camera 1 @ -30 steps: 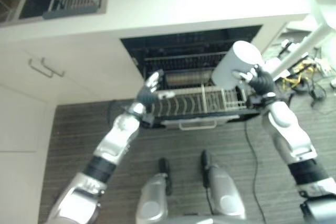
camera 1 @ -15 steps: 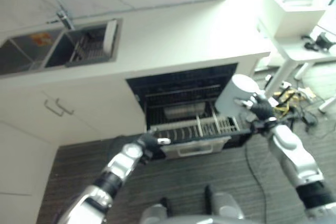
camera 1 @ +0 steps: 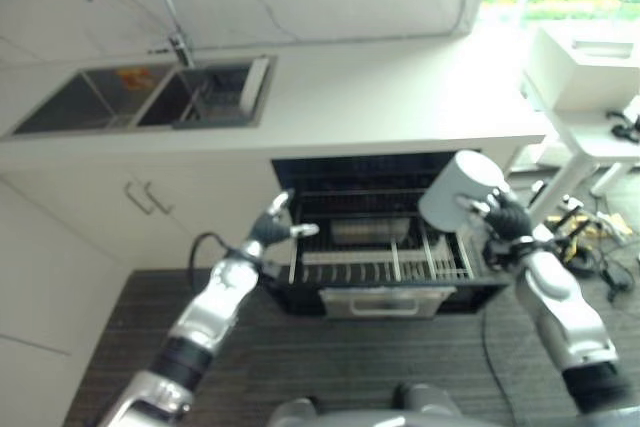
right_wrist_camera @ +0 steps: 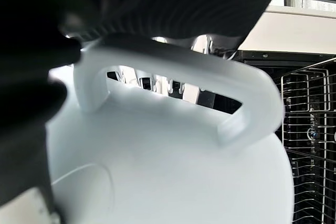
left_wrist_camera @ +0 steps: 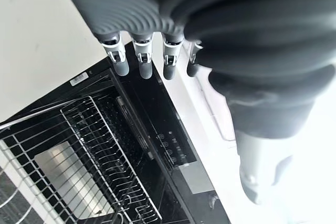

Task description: Place the dishes in the dishwasher.

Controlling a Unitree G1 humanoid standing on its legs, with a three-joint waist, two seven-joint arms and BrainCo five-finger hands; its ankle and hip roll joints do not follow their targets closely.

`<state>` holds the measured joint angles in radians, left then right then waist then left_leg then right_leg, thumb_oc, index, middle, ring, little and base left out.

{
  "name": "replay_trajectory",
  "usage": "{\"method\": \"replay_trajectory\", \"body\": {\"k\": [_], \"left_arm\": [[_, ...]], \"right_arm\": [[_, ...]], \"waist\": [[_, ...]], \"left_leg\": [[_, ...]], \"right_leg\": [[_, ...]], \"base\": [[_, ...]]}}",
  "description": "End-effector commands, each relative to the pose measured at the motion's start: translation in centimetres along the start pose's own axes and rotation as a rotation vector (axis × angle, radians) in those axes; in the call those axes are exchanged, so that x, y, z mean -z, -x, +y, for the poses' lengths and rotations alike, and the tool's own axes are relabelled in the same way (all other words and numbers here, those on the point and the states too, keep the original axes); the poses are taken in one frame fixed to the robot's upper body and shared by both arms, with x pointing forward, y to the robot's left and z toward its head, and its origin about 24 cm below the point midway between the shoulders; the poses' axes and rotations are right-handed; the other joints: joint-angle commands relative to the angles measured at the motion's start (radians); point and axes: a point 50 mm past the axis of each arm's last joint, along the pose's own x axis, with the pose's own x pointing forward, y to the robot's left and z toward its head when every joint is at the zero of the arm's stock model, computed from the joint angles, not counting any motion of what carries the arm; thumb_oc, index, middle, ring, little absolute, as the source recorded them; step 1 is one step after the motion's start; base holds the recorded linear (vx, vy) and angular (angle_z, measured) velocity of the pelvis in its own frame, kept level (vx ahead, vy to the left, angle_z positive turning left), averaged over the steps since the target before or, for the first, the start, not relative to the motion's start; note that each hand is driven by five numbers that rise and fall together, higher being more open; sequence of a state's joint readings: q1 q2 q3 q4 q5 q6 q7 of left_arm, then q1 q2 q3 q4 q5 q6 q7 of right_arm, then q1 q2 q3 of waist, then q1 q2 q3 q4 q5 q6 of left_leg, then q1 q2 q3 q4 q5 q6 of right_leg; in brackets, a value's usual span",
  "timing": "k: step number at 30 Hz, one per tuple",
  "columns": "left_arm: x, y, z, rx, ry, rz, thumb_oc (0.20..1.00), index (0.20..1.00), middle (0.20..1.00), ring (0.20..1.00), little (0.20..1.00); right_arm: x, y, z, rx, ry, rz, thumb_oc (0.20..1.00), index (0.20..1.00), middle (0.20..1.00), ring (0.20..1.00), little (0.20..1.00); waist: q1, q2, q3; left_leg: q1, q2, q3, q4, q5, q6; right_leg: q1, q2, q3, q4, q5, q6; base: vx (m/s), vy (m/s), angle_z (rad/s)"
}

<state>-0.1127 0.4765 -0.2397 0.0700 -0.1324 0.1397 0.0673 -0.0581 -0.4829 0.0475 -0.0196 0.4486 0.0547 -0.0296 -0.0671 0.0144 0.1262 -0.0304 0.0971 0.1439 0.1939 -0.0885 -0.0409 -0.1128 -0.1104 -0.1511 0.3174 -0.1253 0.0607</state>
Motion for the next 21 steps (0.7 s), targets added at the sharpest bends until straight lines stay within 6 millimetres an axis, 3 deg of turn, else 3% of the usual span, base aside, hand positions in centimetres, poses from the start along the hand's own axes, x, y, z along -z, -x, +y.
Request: {"method": "replay_trajectory", "body": {"k": [1, 9, 17, 21], "left_arm": [[-2.2, -0.1, 1.9, -0.112, -0.025, -0.163, 1.000, 1.000, 1.000, 1.000, 1.000], [-3.8, 0.3, 3.6, -0.287, 0.091, -0.307, 1.000, 1.000, 1.000, 1.000, 1.000], [-4.9, 0.3, 3.9, -0.290, 0.114, -0.364, 1.000, 1.000, 1.000, 1.000, 1.000], [-5.1, 0.0, 3.9, -0.274, 0.103, -0.366, 1.000, 1.000, 1.000, 1.000, 1.000]], "right_arm": [[-3.3, 0.0, 0.0, 0.003, 0.004, -0.185, 0.200, 0.200, 0.200, 0.200, 0.200], [-4.1, -0.3, -1.2, 0.015, 0.035, -0.232, 0.200, 0.200, 0.200, 0.200, 0.200], [-4.9, -0.6, -0.9, 0.010, 0.023, -0.272, 0.200, 0.200, 0.200, 0.200, 0.200], [-4.7, -0.9, -0.2, 0.006, 0.020, -0.266, 0.200, 0.200, 0.200, 0.200, 0.200]], "waist": [[0.009, -0.015, -0.015], [-0.005, -0.033, -0.045], [0.011, -0.044, -0.051], [0.009, -0.031, -0.054]], "left_leg": [[-0.024, 0.060, 0.049, 0.106, -0.121, -0.041], [-0.027, 0.058, 0.043, 0.106, -0.114, -0.039], [-0.006, 0.051, 0.030, 0.106, -0.131, -0.030], [0.018, 0.055, 0.035, 0.106, -0.136, -0.030]], "right_leg": [[0.062, -0.059, -0.042, -0.017, -0.060, 0.079], [0.052, -0.031, -0.002, -0.017, -0.048, 0.064], [0.077, -0.038, -0.016, -0.017, -0.058, 0.056], [0.097, -0.040, -0.024, -0.017, -0.061, 0.051]], "base": [[-0.05, 0.020, -0.05], [-0.03, 0.049, -0.08], [0.01, -0.008, -0.02], [0.08, -0.024, 0.02]]}}
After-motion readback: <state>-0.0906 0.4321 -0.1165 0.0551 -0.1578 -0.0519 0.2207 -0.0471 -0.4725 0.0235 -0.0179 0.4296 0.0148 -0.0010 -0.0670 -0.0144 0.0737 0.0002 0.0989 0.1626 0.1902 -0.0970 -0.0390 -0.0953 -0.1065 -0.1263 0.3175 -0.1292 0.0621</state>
